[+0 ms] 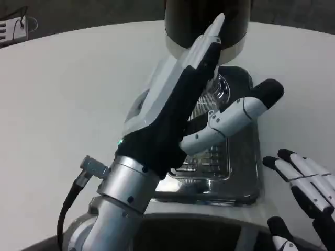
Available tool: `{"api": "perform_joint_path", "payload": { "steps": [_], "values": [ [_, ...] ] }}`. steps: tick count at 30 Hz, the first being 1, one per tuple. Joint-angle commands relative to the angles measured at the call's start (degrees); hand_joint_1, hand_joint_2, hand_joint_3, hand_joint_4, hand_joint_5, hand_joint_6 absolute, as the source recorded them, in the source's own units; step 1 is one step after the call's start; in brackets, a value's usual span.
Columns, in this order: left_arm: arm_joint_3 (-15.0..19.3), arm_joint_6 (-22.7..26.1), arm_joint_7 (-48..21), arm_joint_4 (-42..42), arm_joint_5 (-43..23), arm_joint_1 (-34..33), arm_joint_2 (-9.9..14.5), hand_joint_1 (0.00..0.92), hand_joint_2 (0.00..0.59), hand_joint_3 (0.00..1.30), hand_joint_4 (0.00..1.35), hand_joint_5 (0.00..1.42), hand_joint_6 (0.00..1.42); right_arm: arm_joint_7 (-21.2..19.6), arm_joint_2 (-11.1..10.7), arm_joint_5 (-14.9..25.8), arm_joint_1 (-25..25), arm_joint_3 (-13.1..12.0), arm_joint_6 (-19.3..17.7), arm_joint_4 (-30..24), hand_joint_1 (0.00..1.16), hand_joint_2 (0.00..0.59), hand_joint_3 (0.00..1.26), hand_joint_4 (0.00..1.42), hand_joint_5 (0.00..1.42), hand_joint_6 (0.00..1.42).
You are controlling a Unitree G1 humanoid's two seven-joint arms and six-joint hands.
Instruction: Grasp the cup under the faucet to collect the drink, then remove the cup.
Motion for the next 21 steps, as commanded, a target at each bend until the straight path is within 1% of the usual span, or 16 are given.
{"api": "perform_joint_path", "payload": {
  "steps": [1, 6, 11, 16, 21],
  "values": [
    [-1.1, 1.6, -2.5, -0.5, 2.7, -0.9, 1.1, 0.0, 0.142, 0.0, 0.0, 0.0, 0.0, 0.7, 0.7, 0.6, 0.0, 0.1, 0.4, -0.4, 0.12, 0.517, 0.14, 0.07, 0.12, 0.2],
    [-2.3, 3.8, -6.2, -1.8, 6.1, -2.6, 2.5, 0.0, 0.142, 0.0, 0.0, 0.0, 0.0, 1.0, 0.8, 0.9, -0.5, 0.3, 0.7, 0.1, 0.12, 0.517, 0.14, 0.07, 0.11, 0.2],
    [-3.4, 5.2, -9.3, -2.2, 11.3, -4.6, 4.2, 0.0, 0.137, 0.0, 0.0, 0.0, 0.0, 1.6, 1.4, 1.7, -1.0, 0.4, 1.7, 0.6, 0.12, 0.514, 0.14, 0.07, 0.11, 0.2],
    [-3.8, 5.3, -11.6, -2.2, 14.0, -5.8, 4.9, 0.0, 0.134, 0.0, 0.0, 0.0, 0.0, 3.6, 2.3, 4.5, -1.9, 0.7, 4.2, 1.4, 0.13, 0.51, 0.13, 0.06, 0.1, 0.2],
    [-4.1, 4.8, -13.8, -2.0, 16.1, -6.9, 5.4, 0.0, 0.134, 0.0, 0.0, 0.0, 0.0, 5.4, 2.7, 7.8, -3.1, 0.4, 6.9, 2.1, 0.13, 0.495, 0.12, 0.06, 0.1, 0.2]
  ]
}}
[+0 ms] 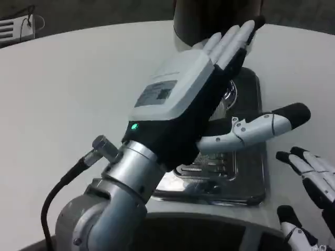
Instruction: Grasp the cup under the faucet to collect the drink, then remove the cup.
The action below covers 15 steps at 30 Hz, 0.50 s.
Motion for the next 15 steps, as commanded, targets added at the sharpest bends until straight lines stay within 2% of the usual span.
{"api": "perform_joint_path", "payload": {
  "steps": [1, 8, 15],
  "values": [
    [-1.0, 0.0, -3.2, 0.5, 1.5, -0.9, 0.9, 0.0, 0.134, 0.0, 0.0, 0.0, 0.0, 1.3, 0.7, 2.5, -0.8, -0.1, 2.1, 0.7, 0.13, 0.484, 0.12, 0.06, 0.1, 0.2],
    [-1.8, -0.8, -5.0, 0.5, 4.1, -1.6, 1.6, 0.0, 0.134, 0.0, 0.0, 0.0, 0.0, 2.2, 1.4, 4.7, -1.2, 1.0, 4.1, 1.7, 0.15, 0.463, 0.09, 0.06, 0.1, 0.2],
    [-1.7, -1.7, -6.0, 1.6, 4.7, -2.0, 1.6, 0.0, 0.134, 0.0, 0.0, 0.0, 0.0, 2.7, 1.6, 6.6, -3.3, 2.1, 5.1, 3.2, 0.24, 0.417, 0.08, 0.06, 0.1, 0.2]
  ]
}}
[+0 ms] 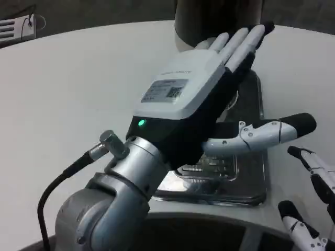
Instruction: Grasp the cup under the faucet to collect the drink, then remove the cup.
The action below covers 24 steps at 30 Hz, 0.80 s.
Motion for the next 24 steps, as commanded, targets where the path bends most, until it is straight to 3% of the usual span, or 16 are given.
{"api": "perform_joint_path", "payload": {
  "steps": [1, 14, 24],
  "values": [
    [-0.8, -1.1, -2.1, 1.7, 0.1, -0.3, 0.6, 0.0, 0.134, 0.0, 0.0, 0.0, 0.0, 0.6, 0.1, 1.4, -1.5, 0.7, 0.7, 1.7, 0.24, 0.416, 0.07, 0.06, 0.1, 0.2],
    [-0.2, -2.2, -1.9, 2.3, -0.1, -0.2, 0.7, 0.0, 0.134, 0.0, 0.0, 0.0, 0.0, 0.7, 0.2, 1.9, -7.0, 3.5, 1.7, 3.8, 0.34, 0.348, 0.05, 0.06, 0.09, 0.18],
    [0.7, -2.4, -2.1, 1.4, -0.5, 0.4, 1.0, 0.0, 0.134, 0.0, 0.0, 0.0, 0.0, 0.6, 0.8, 1.1, -12.1, 6.0, 4.6, 6.0, 0.38, 0.317, 0.03, 0.05, 0.07, 0.18]
  ]
}}
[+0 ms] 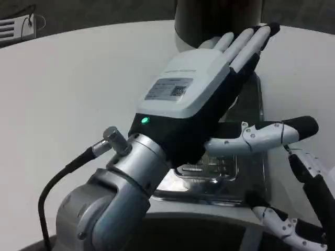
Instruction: Grasp the cup under the faucet to collect the drink, then remove the cup.
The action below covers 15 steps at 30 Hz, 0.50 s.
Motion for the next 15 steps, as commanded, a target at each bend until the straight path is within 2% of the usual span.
{"api": "perform_joint_path", "payload": {
  "steps": [1, 15],
  "values": [
    [0.0, -0.4, -1.6, 0.1, -0.3, 1.2, 0.6, 0.0, 0.134, 0.0, 0.0, 0.0, 0.0, 0.2, 0.4, 0.2, -1.6, 0.9, 1.6, 1.1, 0.38, 0.316, 0.03, 0.05, 0.07, 0.18],
    [0.2, -0.3, -2.2, -0.8, -0.1, 1.6, 0.5, 0.0, 0.134, 0.0, 0.0, 0.0, 0.0, -0.1, 0.7, 0.7, -5.3, 2.8, 4.2, 2.8, 0.4, 0.304, 0.02, 0.04, 0.07, 0.18]
  ]
}}
